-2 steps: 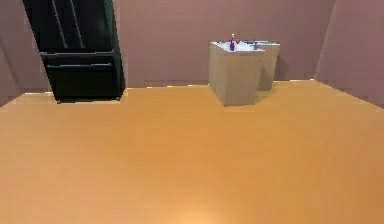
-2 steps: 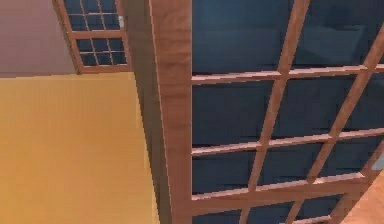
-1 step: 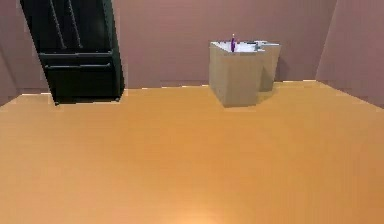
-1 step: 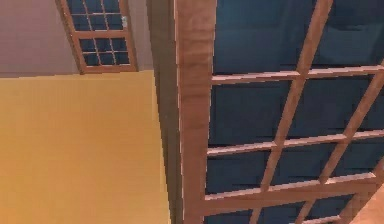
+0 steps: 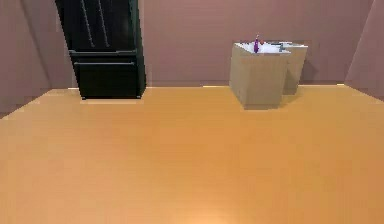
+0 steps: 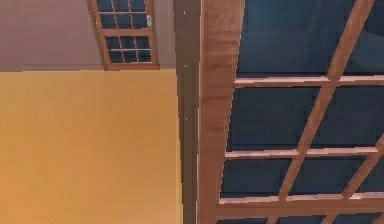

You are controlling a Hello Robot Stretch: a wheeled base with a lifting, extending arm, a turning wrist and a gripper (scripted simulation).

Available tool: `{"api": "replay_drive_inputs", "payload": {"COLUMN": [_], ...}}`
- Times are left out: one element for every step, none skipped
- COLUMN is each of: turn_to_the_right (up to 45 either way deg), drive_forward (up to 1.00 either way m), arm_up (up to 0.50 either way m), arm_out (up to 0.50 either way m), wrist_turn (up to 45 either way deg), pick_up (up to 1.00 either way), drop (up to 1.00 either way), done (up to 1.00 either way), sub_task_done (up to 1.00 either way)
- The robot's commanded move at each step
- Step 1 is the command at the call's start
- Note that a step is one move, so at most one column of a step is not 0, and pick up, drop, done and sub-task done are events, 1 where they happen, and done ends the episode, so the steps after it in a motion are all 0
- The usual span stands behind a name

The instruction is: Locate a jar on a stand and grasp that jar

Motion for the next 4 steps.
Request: {"api": "replay_drive_inputs", "payload": {"turn_to_the_right": [0.0,-45.0,-18.0,0.0], "drive_forward": [0.30,0.00,0.00,1.00], "arm_up": [0.00,0.00,0.00,0.00], "arm_out": [0.00,0.00,0.00,0.00], "wrist_turn": [0.0,0.0,0.0,0.0], "pick_up": [0.00,0.00,0.00,0.00], "drop": [0.00,0.00,0.00,0.00], "done": [0.00,0.00,0.00,0.00], "sub_task_done": [0.00,0.00,0.00,0.00]}}
